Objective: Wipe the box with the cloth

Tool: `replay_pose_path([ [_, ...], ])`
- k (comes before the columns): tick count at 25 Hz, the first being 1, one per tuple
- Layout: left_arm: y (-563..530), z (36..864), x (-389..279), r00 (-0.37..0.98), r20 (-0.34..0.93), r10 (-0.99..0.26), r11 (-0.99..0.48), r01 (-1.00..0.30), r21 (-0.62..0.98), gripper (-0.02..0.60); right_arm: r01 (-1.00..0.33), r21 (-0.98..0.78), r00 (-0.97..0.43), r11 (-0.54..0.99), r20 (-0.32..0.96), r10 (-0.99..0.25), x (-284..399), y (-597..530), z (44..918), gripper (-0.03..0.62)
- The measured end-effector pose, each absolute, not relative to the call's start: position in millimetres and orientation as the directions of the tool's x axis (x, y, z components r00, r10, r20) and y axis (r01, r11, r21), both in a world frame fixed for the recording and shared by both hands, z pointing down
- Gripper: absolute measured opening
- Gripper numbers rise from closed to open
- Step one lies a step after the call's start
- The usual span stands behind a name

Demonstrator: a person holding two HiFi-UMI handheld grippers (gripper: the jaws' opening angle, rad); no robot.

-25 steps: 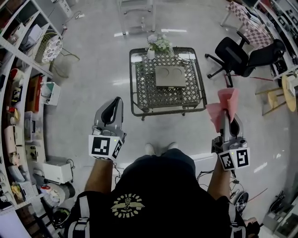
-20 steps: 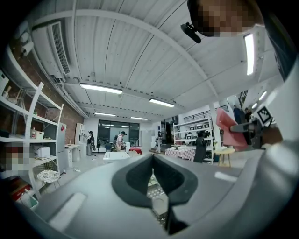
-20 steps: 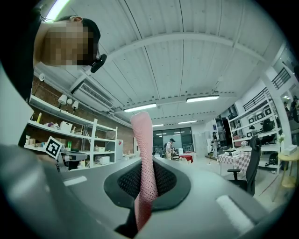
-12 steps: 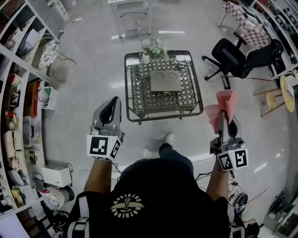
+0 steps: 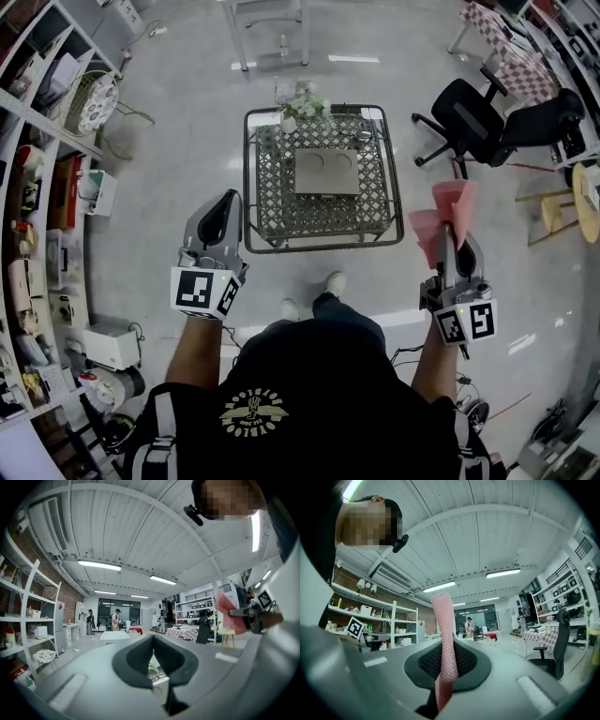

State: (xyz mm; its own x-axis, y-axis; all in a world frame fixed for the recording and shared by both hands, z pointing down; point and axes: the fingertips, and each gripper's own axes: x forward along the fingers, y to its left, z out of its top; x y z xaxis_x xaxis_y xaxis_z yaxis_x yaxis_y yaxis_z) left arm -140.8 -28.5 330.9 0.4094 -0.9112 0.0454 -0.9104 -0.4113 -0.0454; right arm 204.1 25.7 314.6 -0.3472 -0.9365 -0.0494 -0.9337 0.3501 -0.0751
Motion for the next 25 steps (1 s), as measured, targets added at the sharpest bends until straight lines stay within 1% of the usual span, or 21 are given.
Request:
replay_pose_path([
  [7,-69.4,331.1,-98.2,0.384,0.050,-0.922,-0.386,-0.920,-0.060,0.000,-0.912,-0.106,-0.393,0.396,-0.053,-0.918,240.7,-24.6,327.0,0.017],
  [14,-90.8,336.3,-70.6,0.312,0.057,-0.948,-0.316,-0.945,-0.081,0.000,-0.868,-0.131,-0.478,0.479,-0.042,-0.878,263.1,-71.0,341.1,0.017],
  [21,-101.4,351.0,-85.6,0.247,0.090,-0.965,-0.255,-0.964,-0.079,0.000,-0.827,-0.155,-0.544,0.540,-0.019,-0.839,245.1,-103.0,354.3,0.017],
  [25,-113.2,361.1,-101.2,0.235,0.110,-0.966,-0.244,-0.967,-0.073,0.000,-0.818,-0.162,-0.558,0.552,-0.010,-0.829,228.2,-123.0,361.0,0.017],
])
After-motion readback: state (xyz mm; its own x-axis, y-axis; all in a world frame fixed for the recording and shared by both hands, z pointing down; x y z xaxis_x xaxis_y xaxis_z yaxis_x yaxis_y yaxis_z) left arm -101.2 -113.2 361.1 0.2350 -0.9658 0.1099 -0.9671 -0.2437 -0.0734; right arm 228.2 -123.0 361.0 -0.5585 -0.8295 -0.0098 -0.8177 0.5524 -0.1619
